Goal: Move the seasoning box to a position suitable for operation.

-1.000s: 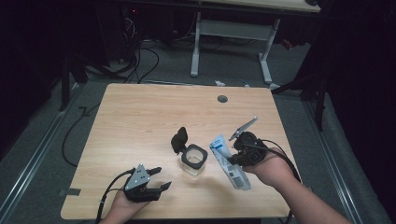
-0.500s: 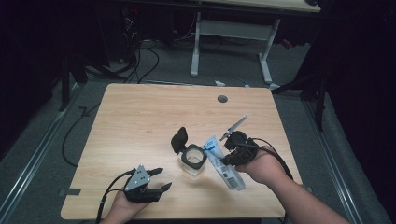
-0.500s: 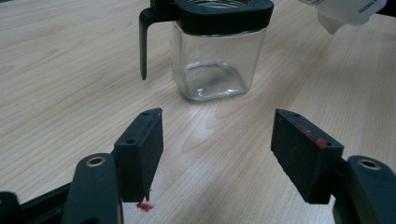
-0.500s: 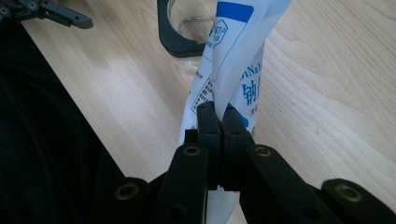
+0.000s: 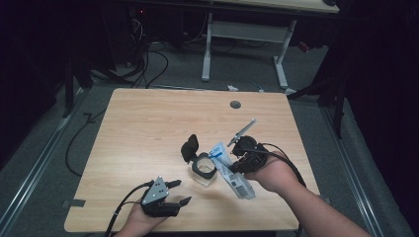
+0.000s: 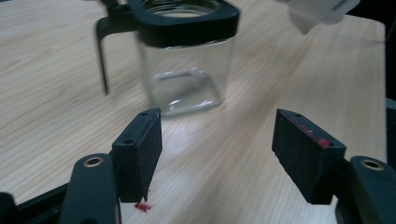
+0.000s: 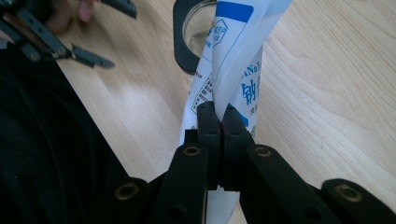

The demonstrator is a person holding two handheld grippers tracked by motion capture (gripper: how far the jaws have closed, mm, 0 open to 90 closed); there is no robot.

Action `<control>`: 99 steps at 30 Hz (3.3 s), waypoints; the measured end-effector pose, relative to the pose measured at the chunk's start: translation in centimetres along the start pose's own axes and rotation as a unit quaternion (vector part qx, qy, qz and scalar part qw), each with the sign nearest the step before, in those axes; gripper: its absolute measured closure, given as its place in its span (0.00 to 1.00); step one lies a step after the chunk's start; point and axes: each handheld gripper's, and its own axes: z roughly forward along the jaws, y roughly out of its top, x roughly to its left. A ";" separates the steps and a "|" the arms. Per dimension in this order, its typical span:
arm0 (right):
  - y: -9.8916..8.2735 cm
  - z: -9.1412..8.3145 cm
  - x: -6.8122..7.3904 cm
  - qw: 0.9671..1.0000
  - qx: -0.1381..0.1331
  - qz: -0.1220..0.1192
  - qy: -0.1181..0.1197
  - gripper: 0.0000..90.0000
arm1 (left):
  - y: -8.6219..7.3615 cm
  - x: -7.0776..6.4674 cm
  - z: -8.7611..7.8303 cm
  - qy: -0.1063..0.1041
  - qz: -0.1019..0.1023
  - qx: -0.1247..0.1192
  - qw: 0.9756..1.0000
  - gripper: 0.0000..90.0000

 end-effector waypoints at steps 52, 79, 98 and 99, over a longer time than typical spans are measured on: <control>1.0 0.5 1.3 0.999 -0.030 -0.009 0.024 1.00 | 5.0 -5.6 9.1 -0.044 0.017 -0.032 0.998 0.46; 1.6 1.3 1.5 1.000 -0.011 -0.008 0.007 0.99 | 4.8 -6.5 8.0 -0.041 0.039 -0.039 0.998 0.55; 1.6 1.3 1.6 1.000 -0.006 -0.006 -0.013 0.99 | 5.8 -7.1 8.1 -0.048 0.052 -0.039 0.997 0.56; 1.6 1.3 1.5 1.000 -0.006 -0.006 -0.012 0.99 | 5.8 -7.1 8.1 -0.049 0.052 -0.039 0.997 0.56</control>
